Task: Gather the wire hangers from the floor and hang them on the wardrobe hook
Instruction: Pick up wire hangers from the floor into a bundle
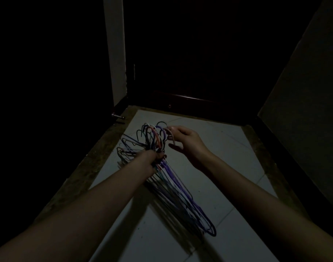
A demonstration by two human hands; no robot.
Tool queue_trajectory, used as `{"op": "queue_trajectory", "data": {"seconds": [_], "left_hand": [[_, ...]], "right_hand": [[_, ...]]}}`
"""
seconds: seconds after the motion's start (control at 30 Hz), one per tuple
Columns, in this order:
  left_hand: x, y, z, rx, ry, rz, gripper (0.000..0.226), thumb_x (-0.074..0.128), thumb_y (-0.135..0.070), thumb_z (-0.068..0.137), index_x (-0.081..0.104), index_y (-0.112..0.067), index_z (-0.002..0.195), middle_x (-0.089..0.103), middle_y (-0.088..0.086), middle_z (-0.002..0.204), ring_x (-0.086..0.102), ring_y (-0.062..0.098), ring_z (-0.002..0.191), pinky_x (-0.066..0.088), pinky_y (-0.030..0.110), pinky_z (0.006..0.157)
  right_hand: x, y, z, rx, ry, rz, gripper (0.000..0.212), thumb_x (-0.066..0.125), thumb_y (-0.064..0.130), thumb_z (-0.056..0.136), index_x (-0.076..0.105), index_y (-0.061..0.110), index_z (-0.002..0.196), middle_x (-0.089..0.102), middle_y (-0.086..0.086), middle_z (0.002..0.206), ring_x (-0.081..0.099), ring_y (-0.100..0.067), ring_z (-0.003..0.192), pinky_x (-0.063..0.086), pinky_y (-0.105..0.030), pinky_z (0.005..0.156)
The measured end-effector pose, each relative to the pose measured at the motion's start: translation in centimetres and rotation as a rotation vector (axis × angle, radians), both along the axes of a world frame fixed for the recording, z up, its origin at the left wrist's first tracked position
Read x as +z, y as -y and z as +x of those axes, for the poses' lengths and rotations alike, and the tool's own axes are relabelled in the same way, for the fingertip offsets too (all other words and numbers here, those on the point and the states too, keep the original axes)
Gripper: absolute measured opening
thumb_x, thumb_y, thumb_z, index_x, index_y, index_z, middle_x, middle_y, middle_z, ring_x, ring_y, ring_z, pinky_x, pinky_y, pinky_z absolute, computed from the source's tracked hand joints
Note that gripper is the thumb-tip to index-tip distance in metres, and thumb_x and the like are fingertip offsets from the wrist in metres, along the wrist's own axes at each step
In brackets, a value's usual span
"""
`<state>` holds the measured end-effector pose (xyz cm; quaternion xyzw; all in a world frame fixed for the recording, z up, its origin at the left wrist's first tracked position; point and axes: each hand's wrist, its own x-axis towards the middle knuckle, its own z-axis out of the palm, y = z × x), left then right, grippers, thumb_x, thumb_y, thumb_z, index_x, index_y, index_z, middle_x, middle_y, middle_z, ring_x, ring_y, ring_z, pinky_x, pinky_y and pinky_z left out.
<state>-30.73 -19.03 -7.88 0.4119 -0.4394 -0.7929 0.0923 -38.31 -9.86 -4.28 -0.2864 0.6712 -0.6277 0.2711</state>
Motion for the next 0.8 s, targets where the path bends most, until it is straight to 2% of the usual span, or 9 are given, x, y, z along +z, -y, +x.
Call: {"op": "queue_trajectory", "data": {"seconds": [0.07, 0.13, 0.2, 0.3, 0.43, 0.47, 0.6, 0.7, 0.8], "left_hand": [[-0.1, 0.2, -0.2, 0.037, -0.018, -0.006, 0.036, 0.046, 0.008, 0.091, 0.05, 0.001, 0.126, 0.063, 0.015, 0.116, 0.056, 0.019, 0.086, 0.044, 0.032, 0.059], [-0.2, 0.4, -0.5, 0.069, -0.038, -0.009, 0.04, 0.045, 0.012, 0.089, 0.049, 0.001, 0.128, 0.062, 0.015, 0.12, 0.057, 0.02, 0.092, 0.047, 0.034, 0.068], [-0.4, 0.5, -0.7, 0.102, -0.072, -0.01, 0.043, 0.041, 0.015, 0.088, 0.047, 0.001, 0.129, 0.065, 0.013, 0.109, 0.059, 0.018, 0.088, 0.046, 0.034, 0.077], [-0.1, 0.6, -1.0, 0.169, -0.143, -0.017, 0.046, 0.039, 0.017, 0.087, 0.047, 0.0, 0.129, 0.063, 0.008, 0.089, 0.06, 0.015, 0.078, 0.051, 0.029, 0.059], [1.2, 0.1, -1.3, 0.257, -0.219, -0.057, 0.045, 0.035, 0.021, 0.085, 0.047, -0.003, 0.122, 0.063, 0.011, 0.086, 0.062, 0.021, 0.084, 0.049, 0.038, 0.082], [1.9, -0.2, -1.2, 0.263, -0.237, -0.068, 0.045, 0.034, 0.021, 0.085, 0.048, -0.005, 0.119, 0.062, 0.011, 0.085, 0.061, 0.021, 0.085, 0.047, 0.038, 0.083], [4.0, -0.9, -0.9, 0.312, -0.27, -0.104, 0.047, 0.031, 0.023, 0.085, 0.049, -0.004, 0.119, 0.061, 0.011, 0.085, 0.059, 0.022, 0.084, 0.045, 0.037, 0.081], [5.3, -1.0, -0.7, 0.313, -0.283, -0.101, 0.048, 0.031, 0.023, 0.085, 0.049, -0.008, 0.117, 0.06, 0.018, 0.099, 0.059, 0.024, 0.087, 0.045, 0.039, 0.085], [6.4, -0.9, -0.6, 0.282, -0.275, -0.129, 0.037, 0.032, 0.021, 0.086, 0.051, -0.01, 0.094, 0.06, 0.011, 0.087, 0.058, 0.023, 0.086, 0.045, 0.041, 0.089]], "right_hand": [[-0.6, -0.8, -0.3, -0.025, -0.003, 0.044, 0.032, 0.048, 0.029, 0.096, 0.061, 0.008, 0.116, 0.061, -0.005, 0.115, 0.056, -0.015, 0.107, 0.048, -0.028, 0.088], [-1.5, -1.8, -0.5, -0.038, -0.026, 0.102, 0.027, 0.051, 0.029, 0.095, 0.06, 0.012, 0.113, 0.06, -0.004, 0.118, 0.056, -0.015, 0.107, 0.047, -0.029, 0.09], [-2.4, -2.8, -0.4, -0.002, -0.072, 0.232, 0.024, 0.059, 0.026, 0.091, 0.058, 0.016, 0.113, 0.059, -0.005, 0.121, 0.057, -0.012, 0.102, 0.047, -0.025, 0.086], [-3.5, -4.0, -0.1, 0.092, -0.274, 0.479, 0.044, 0.069, 0.033, 0.082, 0.052, 0.018, 0.119, 0.057, -0.002, 0.117, 0.059, -0.013, 0.095, 0.051, -0.022, 0.075], [-1.9, -3.8, 0.0, 0.0, -0.384, 0.54, 0.054, 0.074, 0.042, 0.074, 0.051, 0.024, 0.12, 0.058, 0.006, 0.103, 0.063, -0.013, 0.086, 0.055, -0.034, 0.079], [-1.4, -3.5, 0.0, 0.024, -0.412, 0.566, 0.055, 0.074, 0.044, 0.074, 0.051, 0.026, 0.12, 0.06, 0.005, 0.104, 0.063, -0.013, 0.085, 0.056, -0.038, 0.082], [-1.2, -2.6, 1.1, 0.074, -0.763, 0.789, 0.069, 0.073, 0.049, 0.073, 0.038, 0.029, 0.13, 0.059, 0.003, 0.121, 0.059, -0.019, 0.102, 0.048, -0.037, 0.085], [-1.4, -2.5, 1.3, -0.016, -0.916, 0.774, 0.059, 0.068, 0.039, 0.079, 0.037, 0.028, 0.127, 0.061, 0.001, 0.12, 0.06, -0.022, 0.1, 0.044, -0.032, 0.076], [-0.5, -2.4, 0.8, -0.054, -0.911, 0.732, 0.05, 0.065, 0.03, 0.08, 0.043, 0.027, 0.124, 0.065, 0.0, 0.114, 0.061, -0.022, 0.093, 0.043, -0.028, 0.07]]}}
